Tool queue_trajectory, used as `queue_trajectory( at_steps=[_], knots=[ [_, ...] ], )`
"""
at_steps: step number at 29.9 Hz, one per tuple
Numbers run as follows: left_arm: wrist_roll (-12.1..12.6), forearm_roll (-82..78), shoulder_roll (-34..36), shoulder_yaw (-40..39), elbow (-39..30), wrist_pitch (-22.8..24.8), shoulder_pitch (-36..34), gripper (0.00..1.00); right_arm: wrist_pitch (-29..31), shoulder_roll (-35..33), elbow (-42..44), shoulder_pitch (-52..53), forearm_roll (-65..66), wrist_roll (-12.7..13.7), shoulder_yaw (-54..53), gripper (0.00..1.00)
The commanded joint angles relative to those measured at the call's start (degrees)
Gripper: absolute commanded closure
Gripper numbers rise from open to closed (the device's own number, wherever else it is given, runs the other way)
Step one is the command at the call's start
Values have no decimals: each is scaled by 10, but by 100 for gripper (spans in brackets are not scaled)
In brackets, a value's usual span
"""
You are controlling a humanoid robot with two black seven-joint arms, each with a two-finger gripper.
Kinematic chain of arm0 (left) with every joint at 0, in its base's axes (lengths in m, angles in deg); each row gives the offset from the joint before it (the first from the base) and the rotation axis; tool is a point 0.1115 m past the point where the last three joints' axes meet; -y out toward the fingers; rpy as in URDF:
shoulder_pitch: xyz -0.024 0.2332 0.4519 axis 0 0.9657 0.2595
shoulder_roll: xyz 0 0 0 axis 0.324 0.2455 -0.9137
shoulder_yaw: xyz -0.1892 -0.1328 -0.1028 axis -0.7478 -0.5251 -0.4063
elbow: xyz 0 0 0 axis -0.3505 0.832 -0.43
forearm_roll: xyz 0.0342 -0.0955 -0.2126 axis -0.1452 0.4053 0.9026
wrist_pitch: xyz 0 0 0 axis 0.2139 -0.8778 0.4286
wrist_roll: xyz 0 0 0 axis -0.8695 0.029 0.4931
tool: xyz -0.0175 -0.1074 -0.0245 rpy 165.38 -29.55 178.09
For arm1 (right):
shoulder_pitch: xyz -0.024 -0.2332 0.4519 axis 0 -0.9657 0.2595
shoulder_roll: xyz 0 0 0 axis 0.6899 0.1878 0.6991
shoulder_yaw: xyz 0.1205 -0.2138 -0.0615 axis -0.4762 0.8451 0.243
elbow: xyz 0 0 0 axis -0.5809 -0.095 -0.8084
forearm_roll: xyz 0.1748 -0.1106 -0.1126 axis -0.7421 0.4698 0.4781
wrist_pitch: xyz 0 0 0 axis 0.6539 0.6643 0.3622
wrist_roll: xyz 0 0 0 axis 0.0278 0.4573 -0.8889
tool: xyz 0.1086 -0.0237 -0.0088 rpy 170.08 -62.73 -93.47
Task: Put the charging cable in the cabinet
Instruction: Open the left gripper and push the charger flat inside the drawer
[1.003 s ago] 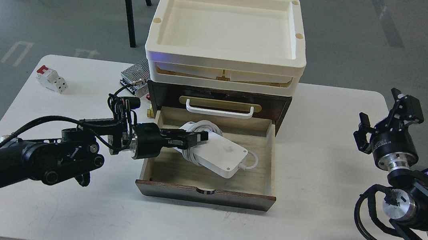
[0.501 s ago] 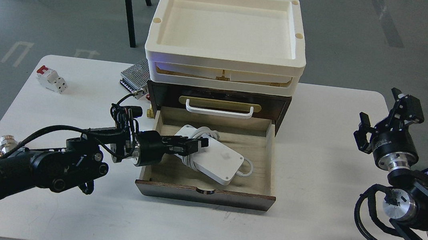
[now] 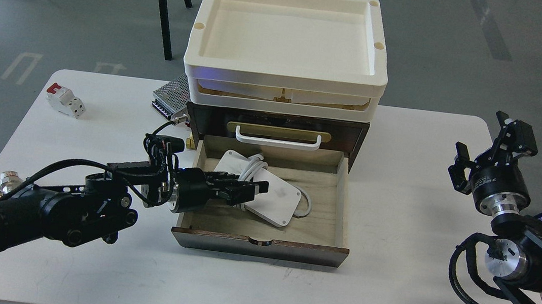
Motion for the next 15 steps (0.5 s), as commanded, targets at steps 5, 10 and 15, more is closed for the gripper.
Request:
queue_trajectory(
  at_steps=[5, 10, 15],
  knots=[
    [0, -54, 2, 2, -16, -47, 0, 43, 0, 0, 0, 0, 0, 0, -1, 1],
    [0, -83, 5, 1, -17, -74, -1, 43, 0, 0, 0, 0, 0, 0, -1, 1],
    [0, -115, 4, 2, -16, -78, 1, 43, 0, 0, 0, 0, 0, 0, -1, 1]
  ],
)
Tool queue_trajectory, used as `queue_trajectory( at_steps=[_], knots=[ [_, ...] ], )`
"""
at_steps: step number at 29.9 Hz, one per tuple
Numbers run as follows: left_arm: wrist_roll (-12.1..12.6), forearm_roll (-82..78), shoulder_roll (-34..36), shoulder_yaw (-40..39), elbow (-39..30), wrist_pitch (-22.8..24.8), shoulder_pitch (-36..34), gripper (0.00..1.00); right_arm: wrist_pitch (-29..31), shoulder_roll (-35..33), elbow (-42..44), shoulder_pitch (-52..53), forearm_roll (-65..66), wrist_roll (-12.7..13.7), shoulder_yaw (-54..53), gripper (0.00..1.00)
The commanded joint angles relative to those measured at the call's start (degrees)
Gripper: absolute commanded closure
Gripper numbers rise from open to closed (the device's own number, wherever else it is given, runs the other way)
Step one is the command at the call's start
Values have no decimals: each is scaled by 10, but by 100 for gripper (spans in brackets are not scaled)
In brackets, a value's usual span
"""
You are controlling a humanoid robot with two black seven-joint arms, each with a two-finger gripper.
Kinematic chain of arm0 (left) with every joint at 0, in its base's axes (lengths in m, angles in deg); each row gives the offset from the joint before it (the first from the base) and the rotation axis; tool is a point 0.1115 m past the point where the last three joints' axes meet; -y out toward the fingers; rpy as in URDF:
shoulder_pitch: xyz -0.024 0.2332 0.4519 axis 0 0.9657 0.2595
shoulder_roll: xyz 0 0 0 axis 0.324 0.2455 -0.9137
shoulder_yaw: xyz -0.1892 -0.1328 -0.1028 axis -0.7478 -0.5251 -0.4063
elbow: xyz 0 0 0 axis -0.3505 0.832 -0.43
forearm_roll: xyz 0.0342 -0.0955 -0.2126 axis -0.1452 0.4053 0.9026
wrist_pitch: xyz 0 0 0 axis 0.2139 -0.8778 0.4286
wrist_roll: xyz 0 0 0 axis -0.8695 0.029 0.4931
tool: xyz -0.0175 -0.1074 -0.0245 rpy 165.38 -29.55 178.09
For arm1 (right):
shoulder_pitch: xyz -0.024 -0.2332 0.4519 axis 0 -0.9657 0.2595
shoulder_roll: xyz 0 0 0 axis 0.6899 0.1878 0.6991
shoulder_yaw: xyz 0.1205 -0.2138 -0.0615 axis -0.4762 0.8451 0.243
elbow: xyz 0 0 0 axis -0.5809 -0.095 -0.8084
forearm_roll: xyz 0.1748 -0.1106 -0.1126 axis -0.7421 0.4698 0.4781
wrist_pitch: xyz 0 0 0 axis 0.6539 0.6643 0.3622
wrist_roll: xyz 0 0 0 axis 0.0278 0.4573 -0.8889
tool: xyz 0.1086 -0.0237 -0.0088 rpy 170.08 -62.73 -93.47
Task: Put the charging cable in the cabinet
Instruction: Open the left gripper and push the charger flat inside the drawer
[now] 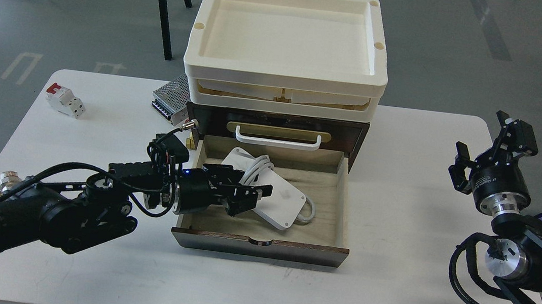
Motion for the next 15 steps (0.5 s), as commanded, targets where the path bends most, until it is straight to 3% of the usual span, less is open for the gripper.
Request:
queue_trajectory(
  at_steps=[1, 15],
  knots=[
    [0, -25, -1, 0, 1, -2, 2, 43, 0, 0, 0, 0, 0, 0, 0, 1],
    [0, -52, -5, 0, 32, -13, -2, 43, 0, 0, 0, 0, 0, 0, 0, 1]
  ],
)
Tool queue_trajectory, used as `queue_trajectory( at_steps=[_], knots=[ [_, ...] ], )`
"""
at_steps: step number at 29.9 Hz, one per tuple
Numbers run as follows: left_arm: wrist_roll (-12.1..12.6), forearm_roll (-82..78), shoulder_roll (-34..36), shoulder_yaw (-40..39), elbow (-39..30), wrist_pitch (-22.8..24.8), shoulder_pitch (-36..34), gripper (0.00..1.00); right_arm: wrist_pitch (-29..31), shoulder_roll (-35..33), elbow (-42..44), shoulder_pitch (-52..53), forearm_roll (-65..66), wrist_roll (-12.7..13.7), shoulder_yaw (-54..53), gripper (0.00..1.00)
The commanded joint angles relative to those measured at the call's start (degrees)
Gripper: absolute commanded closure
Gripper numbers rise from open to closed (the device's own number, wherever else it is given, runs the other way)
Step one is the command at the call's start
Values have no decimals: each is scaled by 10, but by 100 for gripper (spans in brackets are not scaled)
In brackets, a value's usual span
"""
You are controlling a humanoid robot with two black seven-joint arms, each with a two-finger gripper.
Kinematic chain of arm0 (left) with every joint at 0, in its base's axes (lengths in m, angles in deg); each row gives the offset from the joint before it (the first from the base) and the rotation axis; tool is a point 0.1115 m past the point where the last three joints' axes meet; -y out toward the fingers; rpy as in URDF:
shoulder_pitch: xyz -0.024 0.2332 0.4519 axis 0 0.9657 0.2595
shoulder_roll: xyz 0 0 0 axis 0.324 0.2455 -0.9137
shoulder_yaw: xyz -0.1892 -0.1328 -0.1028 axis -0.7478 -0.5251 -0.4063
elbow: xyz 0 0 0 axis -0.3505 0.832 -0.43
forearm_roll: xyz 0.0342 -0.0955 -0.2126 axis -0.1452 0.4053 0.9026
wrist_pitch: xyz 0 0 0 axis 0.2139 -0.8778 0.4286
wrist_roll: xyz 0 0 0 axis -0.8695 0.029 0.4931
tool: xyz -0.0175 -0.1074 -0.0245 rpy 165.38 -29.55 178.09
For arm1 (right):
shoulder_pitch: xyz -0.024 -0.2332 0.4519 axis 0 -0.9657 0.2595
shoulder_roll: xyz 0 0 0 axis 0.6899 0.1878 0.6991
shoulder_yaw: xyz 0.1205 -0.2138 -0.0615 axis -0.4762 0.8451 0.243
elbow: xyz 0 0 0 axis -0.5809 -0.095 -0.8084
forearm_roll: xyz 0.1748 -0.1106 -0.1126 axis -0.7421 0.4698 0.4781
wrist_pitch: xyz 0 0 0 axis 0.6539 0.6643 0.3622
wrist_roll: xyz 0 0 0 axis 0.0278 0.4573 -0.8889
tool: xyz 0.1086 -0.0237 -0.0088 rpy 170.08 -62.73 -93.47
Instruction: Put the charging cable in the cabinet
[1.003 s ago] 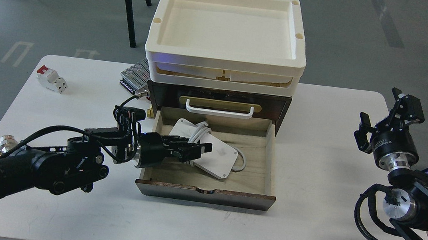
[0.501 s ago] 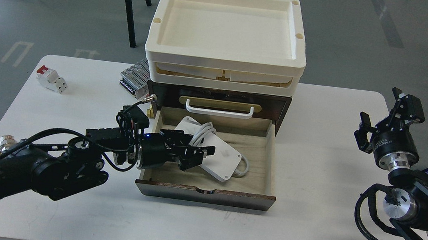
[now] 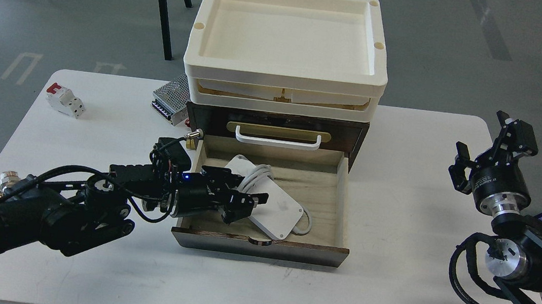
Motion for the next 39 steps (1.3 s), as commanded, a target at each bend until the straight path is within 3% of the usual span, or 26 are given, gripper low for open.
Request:
queue_trajectory(
  at_steps=[1, 20, 33, 39],
  knots=[
    [0, 0, 0, 0, 3, -11, -3, 43, 0, 0, 0, 0, 0, 0, 0, 1],
    [0, 5, 25, -2, 9, -51, 0, 41, 0, 0, 0, 0, 0, 0, 0, 1],
    [0, 65, 142, -13, -97, -68, 0, 36, 0, 0, 0, 0, 1, 0, 0, 1],
    [0, 146, 199, -16, -102, -77, 21, 30, 1, 0, 0, 0, 1, 0, 3, 1]
  ],
)
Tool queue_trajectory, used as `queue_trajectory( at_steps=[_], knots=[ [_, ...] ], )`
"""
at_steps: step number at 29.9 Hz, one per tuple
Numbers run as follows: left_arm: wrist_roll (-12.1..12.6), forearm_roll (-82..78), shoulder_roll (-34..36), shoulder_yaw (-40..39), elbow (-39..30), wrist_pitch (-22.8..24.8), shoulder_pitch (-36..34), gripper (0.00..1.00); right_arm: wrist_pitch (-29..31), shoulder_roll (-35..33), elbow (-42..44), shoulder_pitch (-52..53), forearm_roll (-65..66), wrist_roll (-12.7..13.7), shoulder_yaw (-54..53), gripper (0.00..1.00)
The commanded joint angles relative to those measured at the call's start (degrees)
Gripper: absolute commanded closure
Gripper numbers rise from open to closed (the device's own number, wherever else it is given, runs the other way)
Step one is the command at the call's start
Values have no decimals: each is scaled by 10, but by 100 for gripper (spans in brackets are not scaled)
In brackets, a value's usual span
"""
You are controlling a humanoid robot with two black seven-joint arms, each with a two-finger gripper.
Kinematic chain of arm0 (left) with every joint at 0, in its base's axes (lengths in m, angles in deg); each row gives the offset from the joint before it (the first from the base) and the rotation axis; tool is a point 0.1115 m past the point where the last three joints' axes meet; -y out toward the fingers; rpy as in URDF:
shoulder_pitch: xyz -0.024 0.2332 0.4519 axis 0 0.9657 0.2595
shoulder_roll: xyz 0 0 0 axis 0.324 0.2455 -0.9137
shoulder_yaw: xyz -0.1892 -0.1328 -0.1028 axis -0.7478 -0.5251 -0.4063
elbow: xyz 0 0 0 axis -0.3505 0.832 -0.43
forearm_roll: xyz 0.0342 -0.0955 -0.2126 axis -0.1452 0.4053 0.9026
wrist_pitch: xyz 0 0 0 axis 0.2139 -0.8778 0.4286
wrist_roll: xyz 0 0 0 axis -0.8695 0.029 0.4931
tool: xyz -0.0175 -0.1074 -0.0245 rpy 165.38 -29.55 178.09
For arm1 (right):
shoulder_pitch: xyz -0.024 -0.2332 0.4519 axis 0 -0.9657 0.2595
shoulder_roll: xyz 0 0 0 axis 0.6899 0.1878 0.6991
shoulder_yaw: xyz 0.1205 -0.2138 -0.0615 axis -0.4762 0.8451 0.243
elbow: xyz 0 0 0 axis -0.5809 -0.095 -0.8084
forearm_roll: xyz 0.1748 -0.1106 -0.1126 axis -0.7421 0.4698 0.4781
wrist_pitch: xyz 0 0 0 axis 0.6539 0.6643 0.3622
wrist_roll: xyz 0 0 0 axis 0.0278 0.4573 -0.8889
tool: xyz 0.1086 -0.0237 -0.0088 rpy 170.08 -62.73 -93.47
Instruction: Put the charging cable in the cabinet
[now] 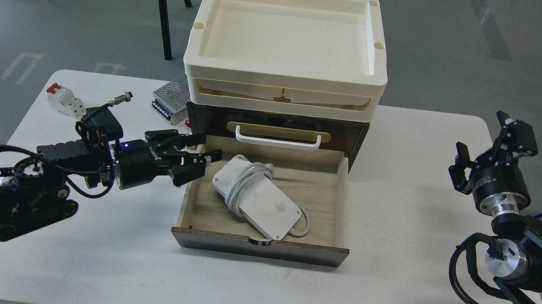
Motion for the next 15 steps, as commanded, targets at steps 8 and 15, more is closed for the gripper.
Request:
queue_trajectory(
  at_steps=[8, 15],
  knots=[
    [0, 317, 77, -13, 7, 0, 67, 22, 2, 0, -2, 2, 10, 0, 11, 1],
    [0, 616, 57, -37, 45, 9, 73, 21, 3, 13, -2, 5, 34, 0, 11, 1]
  ],
)
